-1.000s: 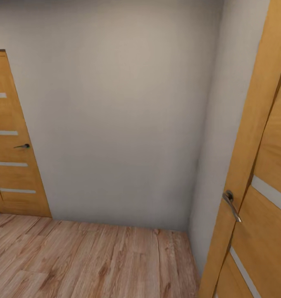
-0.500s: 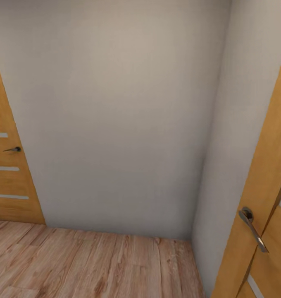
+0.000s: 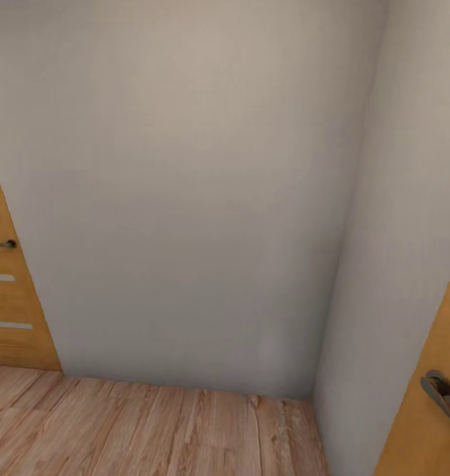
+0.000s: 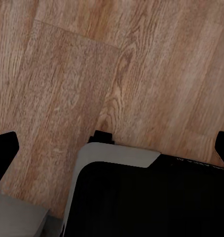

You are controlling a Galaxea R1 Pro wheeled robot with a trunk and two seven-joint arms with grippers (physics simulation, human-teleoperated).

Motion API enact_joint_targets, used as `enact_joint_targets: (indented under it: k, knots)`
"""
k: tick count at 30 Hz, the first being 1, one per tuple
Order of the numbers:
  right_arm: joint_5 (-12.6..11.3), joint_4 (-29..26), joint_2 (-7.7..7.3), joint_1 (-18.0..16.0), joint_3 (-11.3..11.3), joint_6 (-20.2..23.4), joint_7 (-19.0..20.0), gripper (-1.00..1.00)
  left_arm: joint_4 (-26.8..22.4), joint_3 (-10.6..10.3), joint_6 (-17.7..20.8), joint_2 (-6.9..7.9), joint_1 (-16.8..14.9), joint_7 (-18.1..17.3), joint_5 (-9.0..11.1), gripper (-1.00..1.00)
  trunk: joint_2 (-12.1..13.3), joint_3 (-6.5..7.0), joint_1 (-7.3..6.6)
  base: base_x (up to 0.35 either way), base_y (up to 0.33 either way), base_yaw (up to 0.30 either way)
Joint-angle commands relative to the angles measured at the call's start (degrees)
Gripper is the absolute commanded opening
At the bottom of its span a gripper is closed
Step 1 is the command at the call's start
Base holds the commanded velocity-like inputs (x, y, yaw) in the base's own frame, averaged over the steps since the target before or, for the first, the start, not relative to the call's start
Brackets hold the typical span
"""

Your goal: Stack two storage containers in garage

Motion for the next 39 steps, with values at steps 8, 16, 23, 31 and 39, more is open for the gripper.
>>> enact_joint_targets:
  k: [8, 16, 23, 31, 39]
  knots:
    - [-0.44, 0.17, 0.05, -0.08, 0.48, -0.30, -0.02, 1.00, 0.04, 0.00, -0.18, -0.05, -0.05, 0.05, 0.29, 1.00, -0.07, -0.09, 0.05, 0.323, 0.000, 0.122]
    - [-0.46, 0.17, 0.07, -0.08, 0.48, -0.30, -0.02, 1.00, 0.04, 0.00, -0.18, -0.05, -0.05, 0.05, 0.29, 1.00, -0.07, -0.09, 0.05, 0.323, 0.000, 0.266]
    - [-0.46, 0.17, 0.66, -0.08, 0.48, -0.30, -0.61, 1.00, 0.04, 0.00, -0.18, -0.05, -0.05, 0.05, 0.29, 1.00, -0.07, -0.09, 0.05, 0.323, 0.000, 0.272]
    - [-0.41, 0.17, 0.69, -0.08, 0.54, -0.30, -0.63, 1.00, 0.04, 0.00, -0.27, -0.05, -0.05, 0.05, 0.29, 1.00, -0.07, -0.09, 0.05, 0.323, 0.000, 0.272]
    - [-0.53, 0.17, 0.01, -0.08, 0.48, -0.30, -0.63, 1.00, 0.04, 0.00, -0.43, 0.03, -0.05, 0.46, 0.37, 1.00, -0.07, -0.09, 0.05, 0.323, 0.000, 0.272]
